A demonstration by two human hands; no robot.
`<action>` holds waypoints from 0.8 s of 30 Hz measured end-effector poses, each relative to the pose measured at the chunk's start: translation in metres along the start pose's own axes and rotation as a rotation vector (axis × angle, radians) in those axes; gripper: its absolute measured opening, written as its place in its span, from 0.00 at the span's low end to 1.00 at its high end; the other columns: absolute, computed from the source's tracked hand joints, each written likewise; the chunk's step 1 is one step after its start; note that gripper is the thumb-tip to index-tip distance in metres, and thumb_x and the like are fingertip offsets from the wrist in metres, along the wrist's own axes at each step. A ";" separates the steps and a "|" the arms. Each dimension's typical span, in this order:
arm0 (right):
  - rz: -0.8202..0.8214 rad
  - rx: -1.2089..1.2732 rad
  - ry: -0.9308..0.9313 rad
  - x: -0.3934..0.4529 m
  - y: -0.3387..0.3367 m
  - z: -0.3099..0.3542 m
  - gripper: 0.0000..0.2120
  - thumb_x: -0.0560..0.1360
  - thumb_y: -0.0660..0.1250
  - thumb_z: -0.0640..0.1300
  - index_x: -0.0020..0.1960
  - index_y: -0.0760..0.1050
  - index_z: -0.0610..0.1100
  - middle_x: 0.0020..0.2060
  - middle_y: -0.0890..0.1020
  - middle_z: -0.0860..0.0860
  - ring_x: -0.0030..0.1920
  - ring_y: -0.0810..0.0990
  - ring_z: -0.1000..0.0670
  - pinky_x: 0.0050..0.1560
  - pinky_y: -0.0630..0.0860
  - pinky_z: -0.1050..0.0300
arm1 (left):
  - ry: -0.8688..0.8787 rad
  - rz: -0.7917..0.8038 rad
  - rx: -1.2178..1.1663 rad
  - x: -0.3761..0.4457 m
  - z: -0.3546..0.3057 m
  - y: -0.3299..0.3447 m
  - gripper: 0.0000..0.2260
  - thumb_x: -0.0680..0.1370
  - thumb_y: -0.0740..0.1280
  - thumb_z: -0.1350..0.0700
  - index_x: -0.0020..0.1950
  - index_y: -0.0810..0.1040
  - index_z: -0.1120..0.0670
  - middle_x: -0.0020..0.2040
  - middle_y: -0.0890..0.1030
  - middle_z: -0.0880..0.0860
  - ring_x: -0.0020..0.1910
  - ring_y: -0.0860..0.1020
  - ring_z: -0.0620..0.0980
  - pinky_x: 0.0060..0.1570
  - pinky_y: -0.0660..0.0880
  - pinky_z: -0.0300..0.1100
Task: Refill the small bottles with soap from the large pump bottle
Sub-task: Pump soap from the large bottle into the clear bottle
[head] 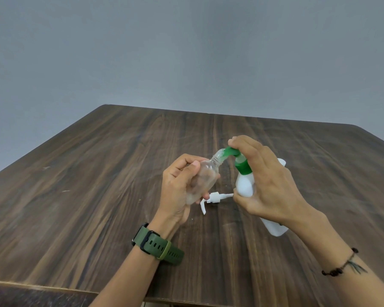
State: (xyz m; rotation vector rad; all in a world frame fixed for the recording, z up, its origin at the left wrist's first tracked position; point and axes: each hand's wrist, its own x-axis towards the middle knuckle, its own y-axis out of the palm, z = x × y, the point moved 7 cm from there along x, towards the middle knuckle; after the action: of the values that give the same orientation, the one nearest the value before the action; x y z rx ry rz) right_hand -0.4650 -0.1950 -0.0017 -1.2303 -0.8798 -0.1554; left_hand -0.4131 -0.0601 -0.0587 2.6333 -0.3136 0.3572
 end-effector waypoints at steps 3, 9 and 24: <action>-0.006 0.033 -0.001 0.000 0.002 0.001 0.37 0.60 0.63 0.47 0.68 0.61 0.49 0.68 0.67 0.53 0.53 0.76 0.44 0.41 0.75 0.58 | 0.010 0.018 -0.006 0.000 -0.003 0.002 0.08 0.72 0.61 0.58 0.43 0.76 0.61 0.42 0.78 0.68 0.24 0.78 0.51 0.18 0.68 0.34; -0.054 -0.015 -0.010 0.002 -0.002 0.000 0.33 0.59 0.64 0.46 0.65 0.62 0.50 0.62 0.68 0.57 0.49 0.77 0.44 0.34 0.76 0.52 | 0.002 0.025 -0.002 0.001 0.004 0.001 0.08 0.73 0.61 0.58 0.43 0.78 0.60 0.35 0.83 0.58 0.36 0.75 0.65 0.19 0.67 0.34; -0.116 0.007 0.010 -0.001 -0.001 -0.003 0.35 0.57 0.68 0.41 0.63 0.62 0.49 0.59 0.69 0.59 0.47 0.77 0.46 0.37 0.77 0.47 | 0.005 0.030 0.004 0.002 0.003 0.003 0.08 0.71 0.62 0.58 0.43 0.76 0.63 0.36 0.80 0.64 0.23 0.76 0.54 0.19 0.68 0.34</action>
State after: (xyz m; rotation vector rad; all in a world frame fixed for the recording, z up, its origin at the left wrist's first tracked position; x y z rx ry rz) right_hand -0.4648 -0.1986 -0.0021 -1.1711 -0.9428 -0.2509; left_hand -0.4118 -0.0644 -0.0593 2.6339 -0.3511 0.3752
